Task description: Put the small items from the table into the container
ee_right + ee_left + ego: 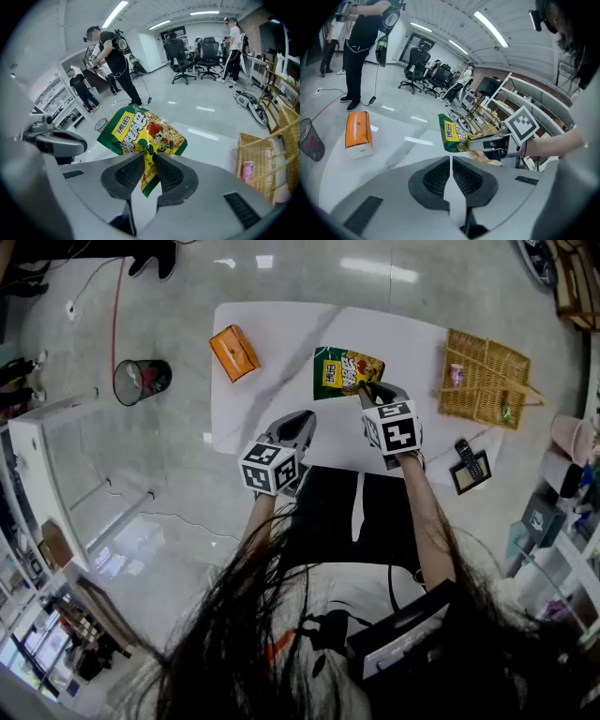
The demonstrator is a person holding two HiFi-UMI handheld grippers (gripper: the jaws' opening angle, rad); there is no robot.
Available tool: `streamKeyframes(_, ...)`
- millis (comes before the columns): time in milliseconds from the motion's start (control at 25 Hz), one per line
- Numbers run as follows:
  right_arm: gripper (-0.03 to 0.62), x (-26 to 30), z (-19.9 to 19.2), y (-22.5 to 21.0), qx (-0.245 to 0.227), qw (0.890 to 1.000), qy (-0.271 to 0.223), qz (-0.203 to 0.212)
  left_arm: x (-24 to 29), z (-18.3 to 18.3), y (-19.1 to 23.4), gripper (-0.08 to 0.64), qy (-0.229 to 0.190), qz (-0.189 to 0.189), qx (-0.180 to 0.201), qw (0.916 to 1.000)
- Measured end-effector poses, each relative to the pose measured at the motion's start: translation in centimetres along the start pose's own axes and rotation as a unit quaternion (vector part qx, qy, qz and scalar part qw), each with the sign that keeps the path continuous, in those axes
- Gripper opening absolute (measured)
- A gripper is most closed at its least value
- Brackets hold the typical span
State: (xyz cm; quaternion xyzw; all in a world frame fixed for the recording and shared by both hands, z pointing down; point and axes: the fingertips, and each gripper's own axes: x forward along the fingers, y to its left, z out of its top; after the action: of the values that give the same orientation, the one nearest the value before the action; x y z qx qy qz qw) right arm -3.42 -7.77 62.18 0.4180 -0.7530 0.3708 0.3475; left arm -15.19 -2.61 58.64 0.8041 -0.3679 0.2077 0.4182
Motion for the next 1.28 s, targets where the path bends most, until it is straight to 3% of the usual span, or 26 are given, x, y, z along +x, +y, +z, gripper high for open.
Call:
streamKeyframes(480,0.087,-12.0,-1.8,-4.3,0.043,0.999,-0.024,-0.014,0.8,3.8,-9.6,0.014,-0.013,-0.024,0.057,0.9980)
streamKeyframes(1280,0.086,-25.9,-9.9,-16.9,0.105,0.992,-0.030,-0.071,6.3,3.4,-25.1,0.014,0.005,-0.073,0.096,0.9927)
